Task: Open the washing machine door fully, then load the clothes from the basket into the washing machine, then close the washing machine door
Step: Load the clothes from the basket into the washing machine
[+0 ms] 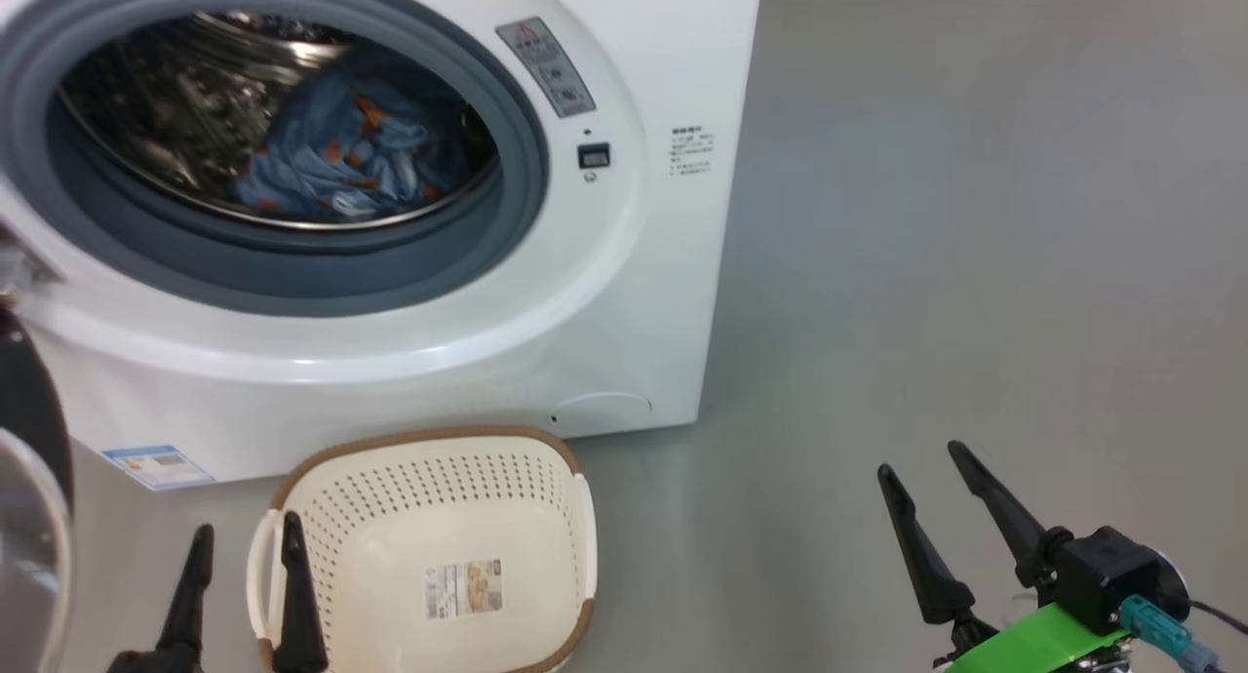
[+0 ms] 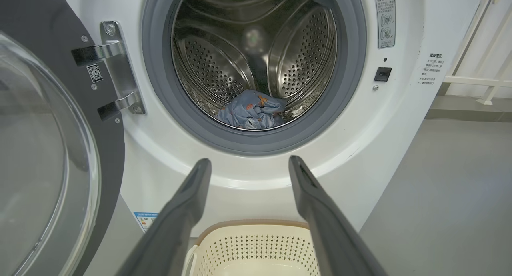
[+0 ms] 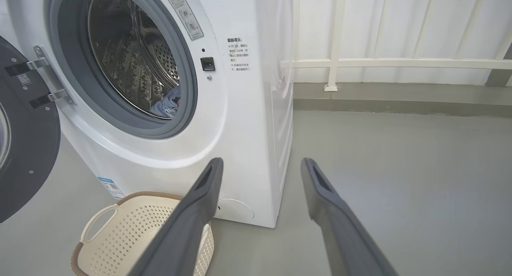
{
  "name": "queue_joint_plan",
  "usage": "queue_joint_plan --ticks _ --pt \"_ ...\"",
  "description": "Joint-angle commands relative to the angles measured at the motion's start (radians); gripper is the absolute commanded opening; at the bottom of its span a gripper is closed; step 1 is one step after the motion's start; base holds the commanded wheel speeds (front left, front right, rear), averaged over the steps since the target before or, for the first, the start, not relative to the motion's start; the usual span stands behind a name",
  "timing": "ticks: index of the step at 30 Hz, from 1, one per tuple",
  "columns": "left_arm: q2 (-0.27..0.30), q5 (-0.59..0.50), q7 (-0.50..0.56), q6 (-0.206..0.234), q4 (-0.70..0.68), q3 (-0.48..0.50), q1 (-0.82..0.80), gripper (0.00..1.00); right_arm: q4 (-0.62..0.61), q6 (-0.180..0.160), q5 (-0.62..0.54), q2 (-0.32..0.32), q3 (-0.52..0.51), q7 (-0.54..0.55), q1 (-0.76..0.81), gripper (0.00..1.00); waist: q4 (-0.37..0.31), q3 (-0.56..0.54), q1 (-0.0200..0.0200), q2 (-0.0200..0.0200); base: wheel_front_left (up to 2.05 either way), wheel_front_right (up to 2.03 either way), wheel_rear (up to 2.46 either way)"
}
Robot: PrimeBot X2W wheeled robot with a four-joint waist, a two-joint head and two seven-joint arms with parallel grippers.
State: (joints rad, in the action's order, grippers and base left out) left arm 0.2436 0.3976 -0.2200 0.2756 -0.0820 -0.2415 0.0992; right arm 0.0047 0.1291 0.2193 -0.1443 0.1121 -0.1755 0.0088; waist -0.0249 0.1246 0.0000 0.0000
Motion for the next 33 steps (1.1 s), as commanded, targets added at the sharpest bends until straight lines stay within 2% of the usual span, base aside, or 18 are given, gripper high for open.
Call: queue_joint_plan --ticks 1,13,33 --pt "0.015 -0.007 -0.001 -0.006 -0.016 0.031 -0.008 1.00 -0.033 0.002 -0.015 0.000 0.016 0.002 0.008 1.00 0.021 -0.040 0.0000 0.0000 0.00 0.00 0.00" --pt "0.021 0.001 0.009 -0.020 0.002 0.006 0.012 1.00 -0.072 0.002 -0.030 0.018 -0.012 0.039 0.078 1.00 0.039 -0.110 0.0000 0.0000 0.00 0.00 0.00" --pt "0.025 0.009 -0.003 -0.025 0.020 -0.001 0.006 1.00 -0.099 0.002 -0.040 0.026 -0.020 0.055 0.096 1.00 0.039 -0.112 0.0000 0.0000 0.00 0.00 0.00"
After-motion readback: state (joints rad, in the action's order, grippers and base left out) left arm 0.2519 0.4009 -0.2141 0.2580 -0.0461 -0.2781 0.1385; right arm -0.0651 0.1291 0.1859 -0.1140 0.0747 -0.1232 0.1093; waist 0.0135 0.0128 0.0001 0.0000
